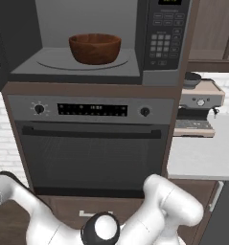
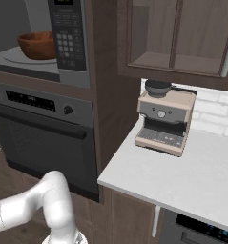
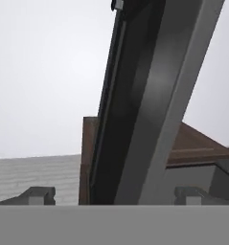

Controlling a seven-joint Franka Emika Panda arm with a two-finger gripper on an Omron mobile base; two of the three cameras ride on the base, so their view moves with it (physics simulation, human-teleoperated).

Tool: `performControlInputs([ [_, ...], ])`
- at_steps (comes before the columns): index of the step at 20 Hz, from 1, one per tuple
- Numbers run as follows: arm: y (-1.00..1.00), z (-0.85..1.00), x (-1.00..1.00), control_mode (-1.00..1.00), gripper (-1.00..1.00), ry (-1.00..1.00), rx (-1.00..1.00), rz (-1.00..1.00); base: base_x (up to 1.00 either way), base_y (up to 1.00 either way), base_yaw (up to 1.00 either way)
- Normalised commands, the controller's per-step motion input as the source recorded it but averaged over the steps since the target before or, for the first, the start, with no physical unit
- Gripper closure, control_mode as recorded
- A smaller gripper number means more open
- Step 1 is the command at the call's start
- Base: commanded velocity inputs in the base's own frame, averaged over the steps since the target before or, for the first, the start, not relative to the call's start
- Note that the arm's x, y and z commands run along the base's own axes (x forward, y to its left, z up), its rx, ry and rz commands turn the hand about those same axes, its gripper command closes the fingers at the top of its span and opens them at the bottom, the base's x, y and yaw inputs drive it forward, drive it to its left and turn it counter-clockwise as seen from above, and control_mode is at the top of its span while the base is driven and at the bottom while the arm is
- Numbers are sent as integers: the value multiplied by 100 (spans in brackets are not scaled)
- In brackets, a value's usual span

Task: Open the microwave, place the bowl with waffle inside the microwave, then close the microwave door and turn it on.

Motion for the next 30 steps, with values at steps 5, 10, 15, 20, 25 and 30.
performControlInputs([
  [5, -27, 49, -10, -100, -100, -2, 9, -11, 0, 0, 0],
  [10, -84, 57, -37, -100, -100, -4, 34, -8, 0, 0, 0],
  [15, -100, 68, -42, -100, -100, -4, 39, -5, 0, 0, 0],
  [20, -100, 53, -56, -100, -100, -1, 48, 0, 0, 0, 0],
  [25, -100, 43, -45, -100, -100, 0, 50, 0, 0, 0, 0],
  [30, -100, 7, -28, -100, -100, 0, 53, 5, 0, 0, 0],
])
